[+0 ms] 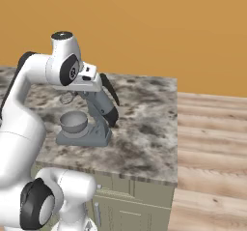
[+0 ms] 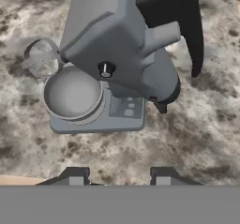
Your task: Close the stand mixer head.
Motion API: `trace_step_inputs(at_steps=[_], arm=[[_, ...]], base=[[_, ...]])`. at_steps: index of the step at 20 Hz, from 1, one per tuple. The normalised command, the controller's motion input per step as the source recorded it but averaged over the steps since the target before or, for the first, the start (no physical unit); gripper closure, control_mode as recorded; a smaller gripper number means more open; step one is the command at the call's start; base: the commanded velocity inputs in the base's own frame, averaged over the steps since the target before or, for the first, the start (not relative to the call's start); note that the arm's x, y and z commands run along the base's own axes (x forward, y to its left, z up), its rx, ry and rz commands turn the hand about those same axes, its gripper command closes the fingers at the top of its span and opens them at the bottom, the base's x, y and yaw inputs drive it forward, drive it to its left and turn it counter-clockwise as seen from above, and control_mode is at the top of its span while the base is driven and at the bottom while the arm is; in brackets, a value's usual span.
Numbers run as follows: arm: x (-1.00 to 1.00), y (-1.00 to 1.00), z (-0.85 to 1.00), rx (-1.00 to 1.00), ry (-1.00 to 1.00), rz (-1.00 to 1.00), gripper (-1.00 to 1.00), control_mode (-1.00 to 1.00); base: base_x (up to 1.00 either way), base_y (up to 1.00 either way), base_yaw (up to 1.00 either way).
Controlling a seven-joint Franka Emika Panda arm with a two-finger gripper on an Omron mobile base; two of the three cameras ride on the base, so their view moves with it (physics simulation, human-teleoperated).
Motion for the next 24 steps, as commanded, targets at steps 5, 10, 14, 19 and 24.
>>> trace_step_inputs(at_steps=[5,10,14,19,24], arm=[[-0.16,-0.39,0.02,0.04,-0.06,0.06,-1.00,-1.00],[-0.11,-0.70,0.00,0.01,-0.22,0.44,-1.00,-1.00],[0.14,-0.76,0.00,0.01,-0.14,0.47,-1.00,-1.00],[0.85,-0.30,-0.07,0.01,0.00,0.29,-1.00,-1.00],[0.98,0.06,-0.36,-0.07,0.00,0.21,-1.00,-1.00]], base=[[0.00,0.00,0.00],[0.00,0.00,0.00],[0.00,0.00,0.00],[0.00,0.00,0.00],[0.00,0.00,0.00]])
